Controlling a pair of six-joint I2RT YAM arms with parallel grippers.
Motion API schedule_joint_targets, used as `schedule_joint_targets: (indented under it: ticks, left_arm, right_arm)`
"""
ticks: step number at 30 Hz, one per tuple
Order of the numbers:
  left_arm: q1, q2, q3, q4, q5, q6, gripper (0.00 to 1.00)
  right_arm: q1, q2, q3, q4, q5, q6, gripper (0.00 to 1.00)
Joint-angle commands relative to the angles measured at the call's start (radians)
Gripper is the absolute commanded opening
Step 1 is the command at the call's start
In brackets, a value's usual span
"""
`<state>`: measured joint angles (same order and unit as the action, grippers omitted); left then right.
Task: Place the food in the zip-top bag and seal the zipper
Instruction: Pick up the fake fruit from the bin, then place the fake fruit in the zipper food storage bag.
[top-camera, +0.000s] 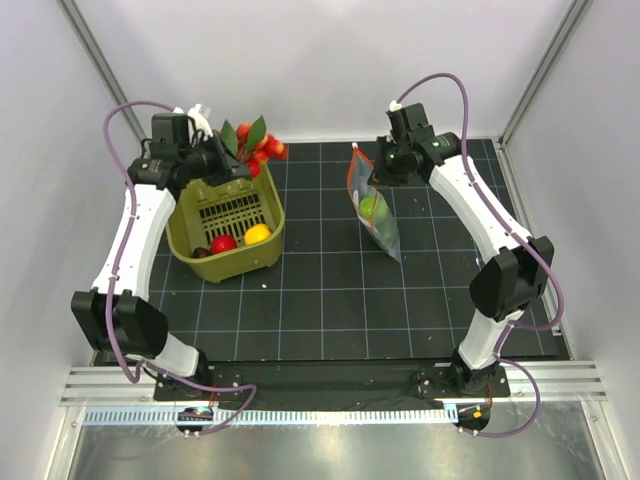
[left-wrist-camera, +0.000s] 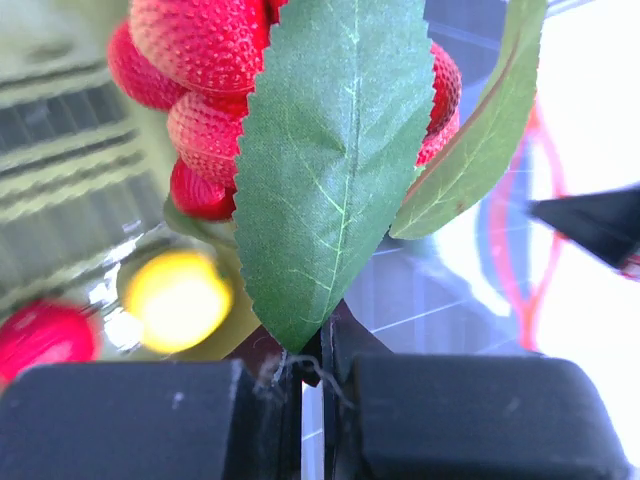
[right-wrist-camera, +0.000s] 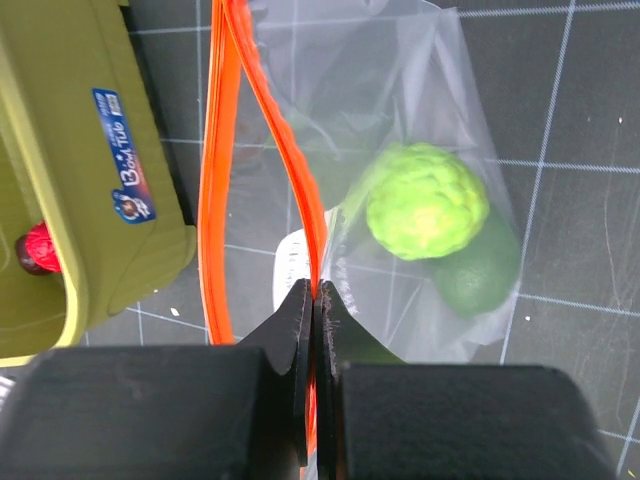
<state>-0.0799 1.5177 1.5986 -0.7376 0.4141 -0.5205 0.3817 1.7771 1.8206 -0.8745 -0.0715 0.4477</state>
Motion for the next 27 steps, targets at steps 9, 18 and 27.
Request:
schedule_joint_targets:
  ticks: [9,18,27]
  left_arm:
    - [-0.208,0.05,0.198,0.285,0.201,-0.095,0.0]
    - [-0.348,0.148,0.118,0.76,0.301,-0.372,0.0]
    - [-0.416,0.182,-0.014,0.83,0.315,-0.421,0.0]
  right_arm:
    - [-0.004,0.015,0.095,0.022,-0.06,0.029,0.01]
    - [-0.013,-0.004,0.08,0.054,-0.12,0.081,0.01]
    - [-0.09,-0.067,0.002,0.1,-0.214,0.135,0.01]
